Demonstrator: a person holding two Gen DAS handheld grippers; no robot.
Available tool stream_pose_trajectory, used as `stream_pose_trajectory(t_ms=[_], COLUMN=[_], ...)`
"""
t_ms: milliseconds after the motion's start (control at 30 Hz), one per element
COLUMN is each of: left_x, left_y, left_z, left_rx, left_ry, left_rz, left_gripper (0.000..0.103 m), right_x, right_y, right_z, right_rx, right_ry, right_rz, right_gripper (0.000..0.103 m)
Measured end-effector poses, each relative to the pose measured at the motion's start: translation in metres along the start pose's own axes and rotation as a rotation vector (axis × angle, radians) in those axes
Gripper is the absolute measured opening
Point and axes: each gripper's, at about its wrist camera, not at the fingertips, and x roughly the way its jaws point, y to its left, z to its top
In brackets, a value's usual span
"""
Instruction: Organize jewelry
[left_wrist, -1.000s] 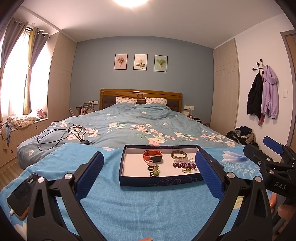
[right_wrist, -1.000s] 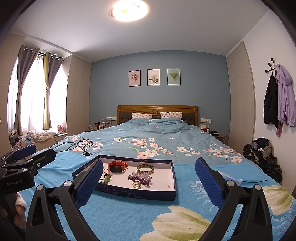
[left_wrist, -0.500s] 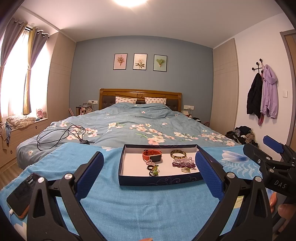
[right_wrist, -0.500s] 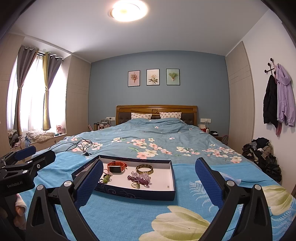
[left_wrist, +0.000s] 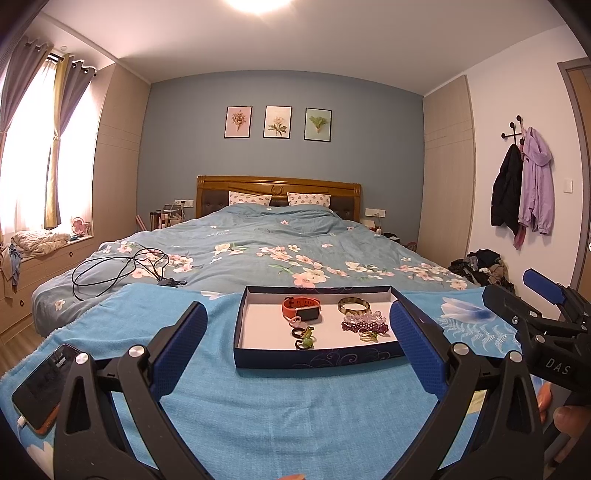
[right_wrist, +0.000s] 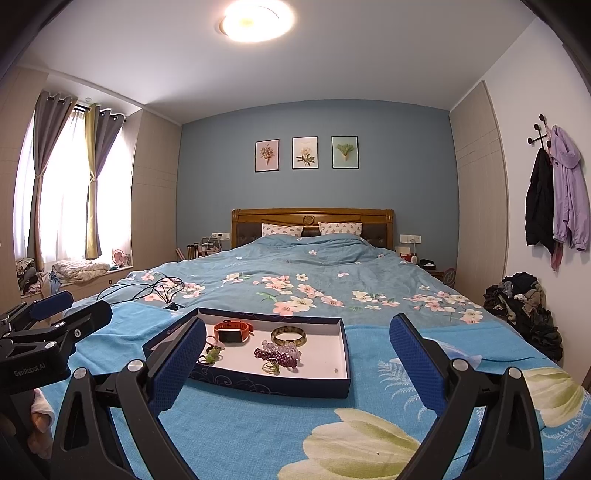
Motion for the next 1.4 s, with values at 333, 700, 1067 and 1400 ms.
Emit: stream_pose_trajectory(t_ms=[333, 700, 1067, 1400], left_x=[0.001, 0.002, -0.003, 0.021], left_y=[0.000, 0.000, 0.000, 0.015], left_z=[-0.002, -0.003, -0.002, -0.005], left_rx=[-0.001, -0.002, 0.003, -0.009], left_ry=[0.001, -0.001, -0.012, 0.132], left_rz=[-0.004, -0.003, 0.015, 0.005], left_gripper=[0.097, 0.097, 0.097, 0.097], right_x=[0.000, 0.005, 0.006, 0.039], right_y=[0.000, 0.002, 0.001, -0.023], right_z=[0.000, -0.001, 0.000, -0.011], right_rx=[0.000, -0.001, 0.003, -0.086], right_ry=[-0.001, 0.007, 0.011, 0.258], right_rz=[0.000, 0.001, 0.006, 0.017], right_gripper=[0.096, 0.096, 0.096, 0.096])
